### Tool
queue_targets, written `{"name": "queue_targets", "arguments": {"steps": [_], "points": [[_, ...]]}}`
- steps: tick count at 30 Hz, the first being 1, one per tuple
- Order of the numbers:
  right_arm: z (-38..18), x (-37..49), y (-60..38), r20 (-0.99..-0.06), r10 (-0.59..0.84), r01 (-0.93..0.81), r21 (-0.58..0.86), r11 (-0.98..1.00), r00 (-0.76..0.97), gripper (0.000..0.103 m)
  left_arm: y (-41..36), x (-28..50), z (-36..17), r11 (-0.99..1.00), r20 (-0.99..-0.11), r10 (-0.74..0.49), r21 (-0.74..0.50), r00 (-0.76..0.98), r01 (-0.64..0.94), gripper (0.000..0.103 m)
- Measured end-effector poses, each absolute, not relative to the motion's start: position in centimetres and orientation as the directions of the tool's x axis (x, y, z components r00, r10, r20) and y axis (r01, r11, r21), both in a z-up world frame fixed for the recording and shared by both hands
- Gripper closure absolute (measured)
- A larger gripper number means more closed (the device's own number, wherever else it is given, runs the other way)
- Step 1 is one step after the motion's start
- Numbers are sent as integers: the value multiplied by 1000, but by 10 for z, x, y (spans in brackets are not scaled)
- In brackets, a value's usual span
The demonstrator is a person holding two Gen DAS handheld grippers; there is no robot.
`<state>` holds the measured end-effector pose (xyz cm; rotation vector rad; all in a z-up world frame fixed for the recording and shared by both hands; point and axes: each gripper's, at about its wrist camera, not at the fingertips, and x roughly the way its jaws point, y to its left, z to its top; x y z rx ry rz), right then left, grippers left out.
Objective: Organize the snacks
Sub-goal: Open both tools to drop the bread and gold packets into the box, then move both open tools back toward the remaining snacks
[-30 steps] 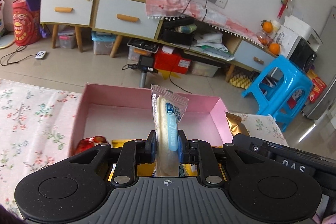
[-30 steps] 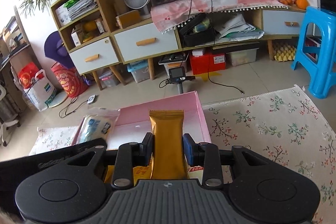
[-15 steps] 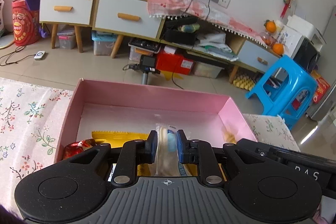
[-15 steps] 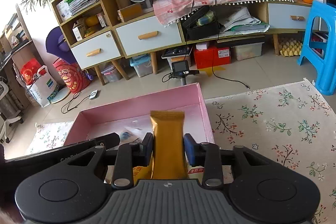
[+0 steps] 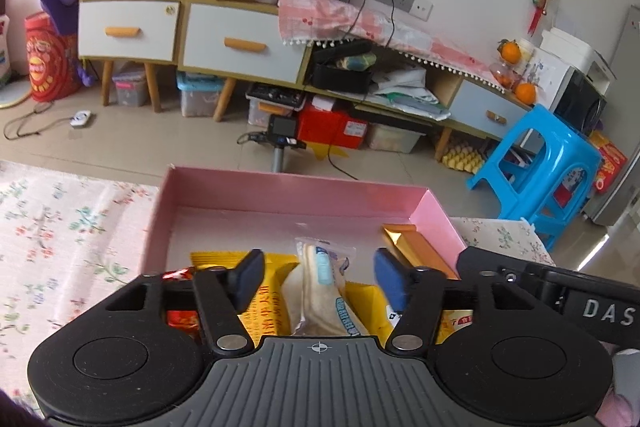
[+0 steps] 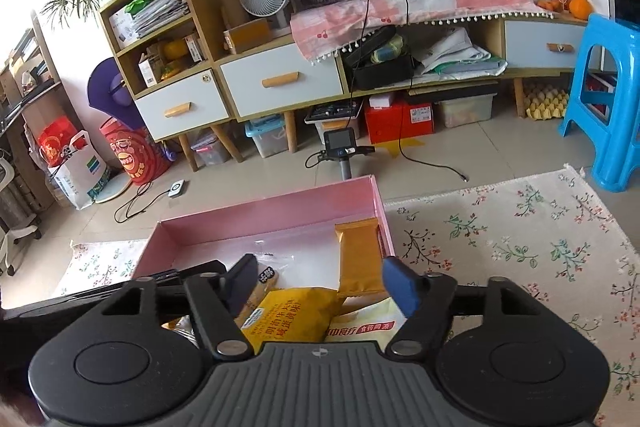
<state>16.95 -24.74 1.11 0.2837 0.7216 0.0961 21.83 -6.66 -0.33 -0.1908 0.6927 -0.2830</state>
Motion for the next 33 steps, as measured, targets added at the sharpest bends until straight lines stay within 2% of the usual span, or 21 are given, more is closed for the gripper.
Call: {"name": "queue_targets", "arguments": {"steps": [6, 11, 25, 33], "points": [[27, 156, -247, -625, 169, 10, 272, 962, 762, 28, -57, 202, 13, 950, -593, -302, -250, 746, 185, 29], [38, 146, -246, -619, 156, 19, 267, 964, 769, 22, -50, 187, 28, 956, -587, -289, -220, 756, 195, 19], [65, 105, -225, -605, 148, -48, 178, 983, 782, 13, -32, 138, 45, 961, -603, -278, -184, 748, 208, 13], [74, 82, -215, -596, 155, -71, 163, 984, 788, 12, -21, 111, 49, 966, -618, -258, -163, 743, 200, 9]]}}
